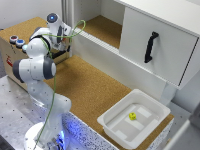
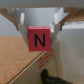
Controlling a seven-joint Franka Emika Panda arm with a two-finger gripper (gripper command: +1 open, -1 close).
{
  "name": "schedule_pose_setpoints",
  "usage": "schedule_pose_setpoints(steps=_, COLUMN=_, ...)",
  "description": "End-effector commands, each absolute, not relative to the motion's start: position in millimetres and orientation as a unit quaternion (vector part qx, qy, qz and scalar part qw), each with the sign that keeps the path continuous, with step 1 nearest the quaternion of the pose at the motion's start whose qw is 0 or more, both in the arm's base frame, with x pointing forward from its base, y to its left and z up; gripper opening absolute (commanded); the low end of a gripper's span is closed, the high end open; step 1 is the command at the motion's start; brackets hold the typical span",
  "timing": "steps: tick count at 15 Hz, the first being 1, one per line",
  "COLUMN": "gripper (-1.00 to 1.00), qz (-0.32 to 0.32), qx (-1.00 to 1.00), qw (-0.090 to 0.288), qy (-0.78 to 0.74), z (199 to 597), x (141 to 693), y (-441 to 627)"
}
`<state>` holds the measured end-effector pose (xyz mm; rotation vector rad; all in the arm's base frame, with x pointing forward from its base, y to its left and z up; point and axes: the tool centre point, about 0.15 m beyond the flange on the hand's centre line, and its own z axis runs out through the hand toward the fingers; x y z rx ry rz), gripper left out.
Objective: Place the pink block on top of the drawer
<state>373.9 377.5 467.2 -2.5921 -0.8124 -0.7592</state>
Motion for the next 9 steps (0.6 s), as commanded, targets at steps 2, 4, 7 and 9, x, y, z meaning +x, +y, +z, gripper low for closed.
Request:
schedule_pose_setpoints(steps=2, gripper=-1.0, qz=-0.177, qx=-0.859, qw=0.2, qy=-0.436, z=461, x=365, y=434)
schedule_pose_setpoints(steps=4, gripper=-1.0, qz=-0.163, qx=-0.833, qw=0.212, qy=-0.484, z=452, x=367, y=450)
schedule_pose_setpoints(steps=7, gripper=-1.0, qz=-0.14, qx=-0.801, qw=0.218, qy=-0.54, z=442, x=372, y=467)
schedule_pose_setpoints(steps=9, gripper=-1.0, qz=-0.136, qx=-0.778, qw=0.212, qy=-0.576, z=440, x=376, y=471)
